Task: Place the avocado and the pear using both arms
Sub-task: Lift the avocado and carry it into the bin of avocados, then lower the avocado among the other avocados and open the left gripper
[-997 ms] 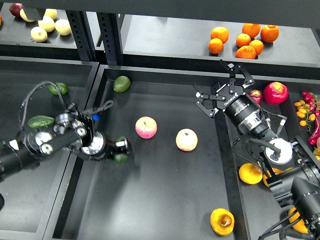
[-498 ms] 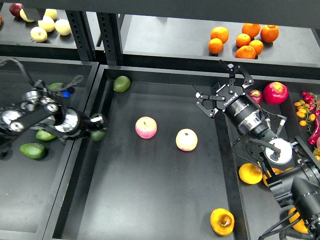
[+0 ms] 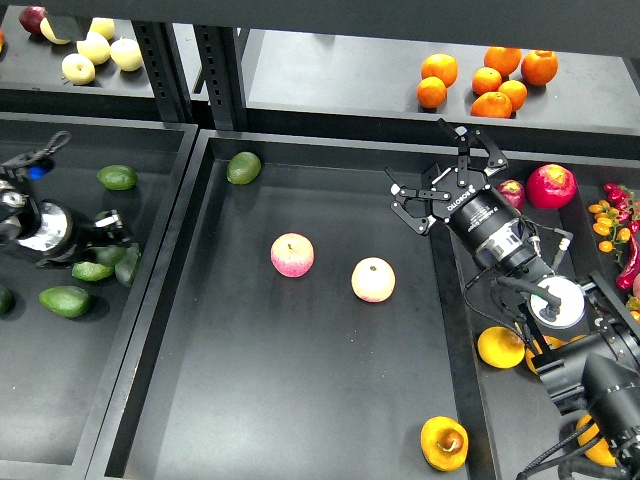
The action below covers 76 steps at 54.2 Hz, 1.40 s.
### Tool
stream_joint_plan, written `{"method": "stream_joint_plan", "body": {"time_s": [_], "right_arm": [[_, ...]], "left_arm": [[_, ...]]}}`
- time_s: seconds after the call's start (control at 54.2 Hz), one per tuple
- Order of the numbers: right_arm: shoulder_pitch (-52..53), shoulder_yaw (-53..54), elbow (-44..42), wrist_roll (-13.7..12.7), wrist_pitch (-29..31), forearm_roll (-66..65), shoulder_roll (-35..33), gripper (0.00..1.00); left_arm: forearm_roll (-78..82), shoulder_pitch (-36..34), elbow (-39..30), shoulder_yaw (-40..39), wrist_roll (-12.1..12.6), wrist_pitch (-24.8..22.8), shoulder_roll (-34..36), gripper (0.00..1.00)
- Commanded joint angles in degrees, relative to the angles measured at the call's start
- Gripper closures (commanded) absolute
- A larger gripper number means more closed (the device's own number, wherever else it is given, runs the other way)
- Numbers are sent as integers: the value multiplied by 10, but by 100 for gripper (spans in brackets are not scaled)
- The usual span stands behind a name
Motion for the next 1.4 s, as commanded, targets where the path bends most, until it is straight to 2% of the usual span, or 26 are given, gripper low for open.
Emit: {"method": "stream_joint_plan", "body": {"time_s": [0.0, 0.794, 1.384], "right_arm": [[0, 0, 0, 0, 0, -1, 0, 1], [0, 0, -1, -1, 0, -1, 0, 1], [0, 0, 0, 0, 0, -1, 0, 1]], "left_arm": [[0, 13, 10, -4, 0, 0, 14, 54], [0, 55, 104, -7, 0, 0, 18, 52], [-1, 76, 160, -9, 0, 0, -18, 50]]}}
